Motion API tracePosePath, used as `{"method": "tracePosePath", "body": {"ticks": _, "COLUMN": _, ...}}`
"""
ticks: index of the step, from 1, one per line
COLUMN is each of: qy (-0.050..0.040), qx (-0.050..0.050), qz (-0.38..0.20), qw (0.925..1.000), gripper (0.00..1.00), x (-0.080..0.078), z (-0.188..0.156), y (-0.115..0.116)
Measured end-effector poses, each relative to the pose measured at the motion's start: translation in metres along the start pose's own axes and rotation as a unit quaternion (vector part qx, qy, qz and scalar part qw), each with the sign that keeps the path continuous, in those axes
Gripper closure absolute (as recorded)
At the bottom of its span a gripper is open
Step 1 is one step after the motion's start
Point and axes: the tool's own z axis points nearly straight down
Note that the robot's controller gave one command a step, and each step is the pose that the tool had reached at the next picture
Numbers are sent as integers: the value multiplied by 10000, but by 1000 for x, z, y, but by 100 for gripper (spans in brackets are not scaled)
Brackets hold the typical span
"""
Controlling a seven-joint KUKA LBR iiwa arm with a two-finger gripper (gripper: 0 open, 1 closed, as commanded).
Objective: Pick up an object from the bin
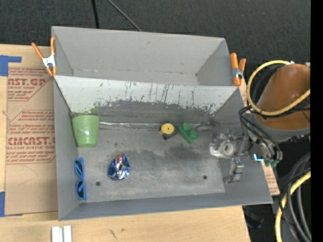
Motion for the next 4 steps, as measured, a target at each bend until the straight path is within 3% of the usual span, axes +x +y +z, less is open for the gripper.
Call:
{"method": "tracePosePath", "body": {"ticks": 1, "qy": -52, "qx": 5, "qz": 320, "qw": 9995, "gripper": 0, "x": -63, "z": 37, "y": -25}}
{"method": "tracePosePath", "body": {"ticks": 2, "qy": -51, "qx": -1, "qz": 231, "qw": 9997, "gripper": 0, "x": -107, "z": 80, "y": -45}}
{"method": "tracePosePath", "body": {"ticks": 3, "qy": -37, "qx": -4, "qz": 499, "qw": 9987, "gripper": 0, "x": -98, "z": 104, "y": -44}}
{"method": "tracePosePath", "body": {"ticks": 4, "qy": -46, "qx": 3, "qz": 495, "qw": 9988, "gripper": 100, "x": -99, "z": 103, "y": -44}}
